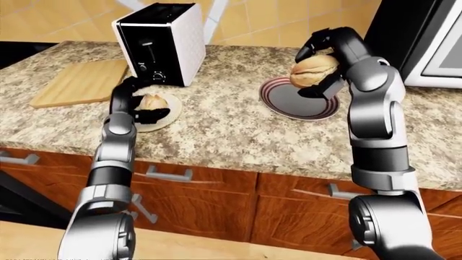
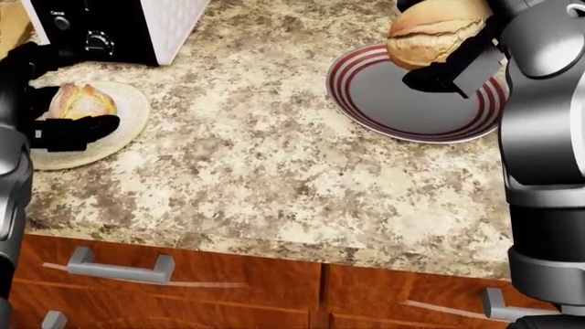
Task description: Place all breads on the cutting board.
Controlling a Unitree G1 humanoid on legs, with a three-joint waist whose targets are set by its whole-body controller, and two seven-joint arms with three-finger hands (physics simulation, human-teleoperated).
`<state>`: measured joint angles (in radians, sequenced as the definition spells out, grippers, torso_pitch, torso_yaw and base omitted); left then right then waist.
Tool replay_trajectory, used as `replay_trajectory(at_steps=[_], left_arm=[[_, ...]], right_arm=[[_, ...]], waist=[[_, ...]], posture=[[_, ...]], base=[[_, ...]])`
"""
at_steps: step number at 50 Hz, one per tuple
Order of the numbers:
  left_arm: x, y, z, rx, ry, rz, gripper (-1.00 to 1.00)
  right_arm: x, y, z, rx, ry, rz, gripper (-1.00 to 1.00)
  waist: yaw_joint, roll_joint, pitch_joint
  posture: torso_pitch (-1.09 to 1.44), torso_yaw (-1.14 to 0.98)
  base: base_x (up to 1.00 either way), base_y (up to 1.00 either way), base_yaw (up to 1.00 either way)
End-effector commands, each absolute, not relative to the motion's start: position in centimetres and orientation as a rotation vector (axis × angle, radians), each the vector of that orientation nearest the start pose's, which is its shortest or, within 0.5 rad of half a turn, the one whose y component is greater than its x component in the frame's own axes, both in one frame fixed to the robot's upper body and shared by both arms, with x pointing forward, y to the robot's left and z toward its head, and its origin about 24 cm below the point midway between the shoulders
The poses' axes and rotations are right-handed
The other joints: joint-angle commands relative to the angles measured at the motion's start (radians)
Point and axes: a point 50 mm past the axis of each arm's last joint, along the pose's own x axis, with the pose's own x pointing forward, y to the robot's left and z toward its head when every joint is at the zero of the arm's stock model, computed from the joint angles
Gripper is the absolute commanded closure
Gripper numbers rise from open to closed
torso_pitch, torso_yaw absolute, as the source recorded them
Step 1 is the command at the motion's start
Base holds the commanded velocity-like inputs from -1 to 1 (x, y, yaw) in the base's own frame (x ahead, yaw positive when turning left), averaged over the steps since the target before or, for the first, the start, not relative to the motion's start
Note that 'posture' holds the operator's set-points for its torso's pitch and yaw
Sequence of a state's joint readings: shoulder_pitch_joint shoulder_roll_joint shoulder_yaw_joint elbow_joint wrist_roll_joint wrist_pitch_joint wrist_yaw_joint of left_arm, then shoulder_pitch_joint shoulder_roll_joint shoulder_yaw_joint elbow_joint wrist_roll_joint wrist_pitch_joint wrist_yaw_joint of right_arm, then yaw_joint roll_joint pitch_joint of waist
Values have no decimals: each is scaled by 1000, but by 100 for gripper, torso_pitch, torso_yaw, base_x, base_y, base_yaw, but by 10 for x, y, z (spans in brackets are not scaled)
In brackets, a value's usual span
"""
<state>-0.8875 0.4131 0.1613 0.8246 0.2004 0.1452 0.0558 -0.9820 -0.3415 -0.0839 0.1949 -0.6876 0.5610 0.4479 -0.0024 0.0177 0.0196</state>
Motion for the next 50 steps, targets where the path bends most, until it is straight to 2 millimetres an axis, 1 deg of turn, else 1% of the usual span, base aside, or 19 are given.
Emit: replay_trajectory(at_steps=[1,2,5,12,15,23,26,28,30,32,33,36,42,44,45,46,48,49,50], left_arm=[[395,252,186,436,-56,302,20],[395,252,187,435,-58,302,38],[395,253,187,436,-61,307,57],[389,254,204,425,-113,317,86],[381,254,223,414,-161,329,100],[359,251,253,388,-235,327,100],[352,250,258,377,-252,320,100],[350,250,261,372,-257,319,100],[347,251,263,368,-262,320,100],[345,251,265,365,-269,319,100],[343,251,267,364,-273,318,100],[342,251,268,362,-278,318,100],[341,251,269,361,-282,318,100],[341,251,268,364,-281,316,100],[341,251,267,363,-280,315,100],[341,252,267,364,-280,316,100],[340,252,268,364,-281,317,100],[340,253,268,364,-281,317,100],[340,253,268,365,-280,315,100]], right_arm=[[363,-186,299,-828,-173,-116,100],[363,-186,298,-828,-173,-116,100],[363,-186,298,-829,-172,-115,100],[362,-186,300,-826,-177,-119,100],[358,-189,303,-818,-186,-125,100],[352,-191,304,-802,-193,-132,100],[350,-191,304,-799,-192,-132,100],[349,-191,306,-796,-192,-133,100],[349,-191,306,-791,-193,-133,100],[348,-189,306,-785,-193,-131,100],[349,-189,305,-782,-191,-131,100],[349,-189,305,-779,-190,-130,100],[350,-188,305,-777,-189,-134,100],[350,-188,306,-774,-187,-134,100],[350,-188,305,-775,-186,-134,100],[350,-187,306,-774,-187,-135,100],[349,-187,306,-772,-190,-135,100],[349,-186,306,-773,-190,-133,100],[349,-186,306,-773,-191,-133,100]], waist=[[-1,1,-31],[0,2,-31],[-1,3,-32],[-3,4,-33],[-4,4,-31],[-4,5,-23],[-1,10,-35],[-2,7,-29],[-5,-16,-48],[-5,-71,-43],[-16,-87,-46],[-13,-99,-29],[7,-73,-18],[-14,-34,-7],[-26,-15,17],[-28,2,26],[-38,61,13],[-50,113,-10],[-53,100,11]], posture=[[0,0],[0,0],[0,0],[0,0],[0,0],[0,0],[0,0],[0,0],[0,0],[0,0],[0,0],[0,0],[0,0],[0,0],[0,0],[0,0],[0,0],[0,0],[0,0]], base=[[0,0,0],[0,0,0],[0,0,0],[0,0,0],[0,0,0],[0,0,0],[-2,0,0],[-16,4,0],[-52,31,0],[-78,57,0],[-88,75,0],[-89,77,0],[-88,78,0],[-18,87,0],[0,91,0],[0,92,0],[0,92,0],[0,95,0],[0,93,0]])
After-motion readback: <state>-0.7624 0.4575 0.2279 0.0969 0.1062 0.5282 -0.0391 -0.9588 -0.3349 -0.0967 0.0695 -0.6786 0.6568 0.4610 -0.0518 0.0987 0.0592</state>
